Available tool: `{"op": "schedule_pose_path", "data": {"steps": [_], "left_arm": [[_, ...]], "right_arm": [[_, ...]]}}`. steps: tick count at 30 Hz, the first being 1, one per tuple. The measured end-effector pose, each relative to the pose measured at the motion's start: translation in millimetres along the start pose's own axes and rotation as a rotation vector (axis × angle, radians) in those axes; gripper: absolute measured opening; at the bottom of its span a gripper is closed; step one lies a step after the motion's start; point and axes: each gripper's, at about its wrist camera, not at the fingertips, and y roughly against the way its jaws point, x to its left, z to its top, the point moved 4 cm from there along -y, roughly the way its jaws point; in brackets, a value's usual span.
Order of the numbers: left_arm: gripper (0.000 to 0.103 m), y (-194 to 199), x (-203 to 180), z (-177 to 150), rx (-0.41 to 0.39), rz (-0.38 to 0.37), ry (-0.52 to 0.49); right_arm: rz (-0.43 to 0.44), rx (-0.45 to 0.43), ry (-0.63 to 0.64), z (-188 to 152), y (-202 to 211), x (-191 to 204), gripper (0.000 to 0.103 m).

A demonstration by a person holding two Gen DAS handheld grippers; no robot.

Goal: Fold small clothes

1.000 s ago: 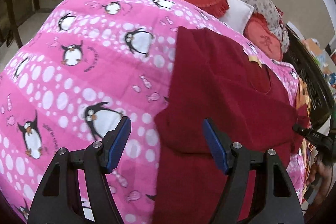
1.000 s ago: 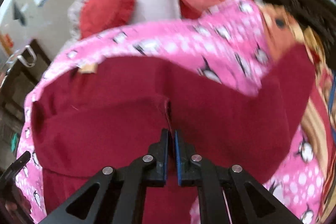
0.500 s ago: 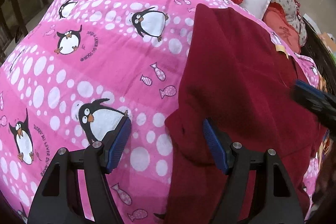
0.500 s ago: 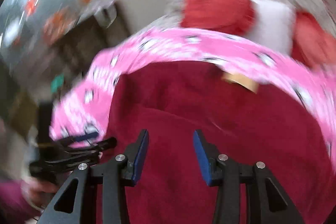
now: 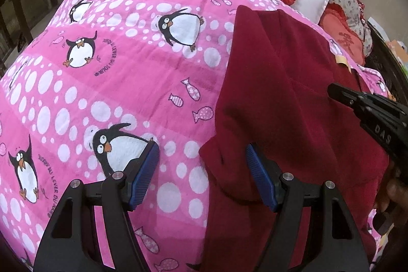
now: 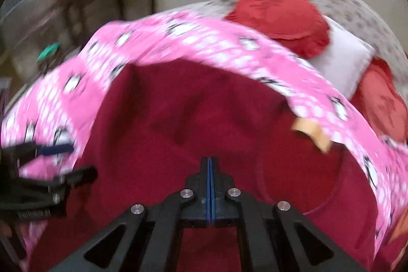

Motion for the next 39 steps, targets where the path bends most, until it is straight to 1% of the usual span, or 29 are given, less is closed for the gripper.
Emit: {"op": "schedule_pose_path", "data": {"steps": [1,2,3,4,5,6,7,9,11,12,13,14,15,17,18,20,22,23,25,27,29,31,33,36,39], "left_arm": [[0.071,0,-1,0,-0.001,0.003,-0.003],[0.071,1,-2,0,-0.002,0.003,-0.007],[0.071,2,-3,0,-0.003,0.003,-0.008],[0.071,1,-3,0,-0.003,0.001,-0.009],[0.071,0,-2,0,-0.001,-0.001,-0.007],[0.071,-1,-2,0,0.001,-0.003,-0.002],[0.071,-1,-2,0,0.002,-0.003,0.001],[0.071,-1,-2,-1,-0.001,0.000,0.002],[0.071,-1,-3,-2,-0.002,0.003,0.002],[0.071,-2,-3,-2,-0.002,0.005,0.000],[0.071,-2,-3,-1,-0.001,0.005,-0.002],[0.071,-2,-3,-1,0.000,0.004,-0.003],[0.071,-1,-3,-1,0.000,-0.001,-0.003],[0.071,0,-2,-1,-0.006,-0.010,0.006],[0.071,-1,-1,-1,-0.008,-0.012,0.011],[0.073,-4,0,-2,-0.004,-0.004,0.011],[0.073,-4,-3,-2,-0.005,0.016,-0.007],[0.073,-3,-4,-2,-0.002,0.019,-0.015],[0.073,-1,-4,-2,0.006,0.017,-0.020],[0.073,3,-3,-1,0.006,0.023,-0.019],[0.073,6,-4,0,0.000,0.030,-0.018],[0.073,12,-6,2,-0.017,0.031,-0.016],[0.073,17,-10,4,-0.029,0.027,-0.018],[0.073,21,-17,5,-0.037,0.021,-0.035],[0.073,26,-24,4,-0.048,0.028,-0.060]], "right_arm": [[0.032,0.005,-0.026,0,-3,-2,0.000],[0.106,-0.008,-0.053,-1,-2,-1,0.000],[0.146,-0.022,-0.058,-1,1,2,0.000],[0.175,-0.032,-0.045,0,4,7,0.008],[0.171,-0.029,-0.021,0,5,11,0.019],[0.157,-0.021,0.007,1,4,16,0.049],[0.141,-0.019,0.035,1,3,20,0.065],[0.131,-0.001,0.092,0,-5,28,0.065],[0.111,0.047,0.142,-5,-17,32,0.046],[0.075,0.048,0.167,-6,-21,33,0.034],[0.056,0.045,0.185,-5,-23,33,0.017],[0.055,0.047,0.189,-5,-20,33,0.008],[0.059,0.040,0.183,-4,-16,32,0.004],[0.046,-0.012,0.138,0,-1,22,0.004],[0.044,-0.025,0.109,0,3,15,0.004],[0.053,-0.001,0.013,-2,-6,2,0.004],[0.052,0.019,-0.005,-5,-19,2,0.004],[0.037,0.013,0.003,-5,-20,4,0.004],[0.033,0.021,-0.003,-4,-13,6,0.004],[0.046,0.026,-0.042,-6,-1,3,0.005],[0.067,0.003,-0.093,-17,18,-5,0.011],[0.075,-0.006,-0.121,-29,31,-13,0.026],[0.058,-0.005,-0.149,-45,43,-23,0.033],[0.041,-0.016,-0.210,-70,60,-44,0.033],[0.010,-0.006,-0.259,-92,71,-62,0.033]]}}
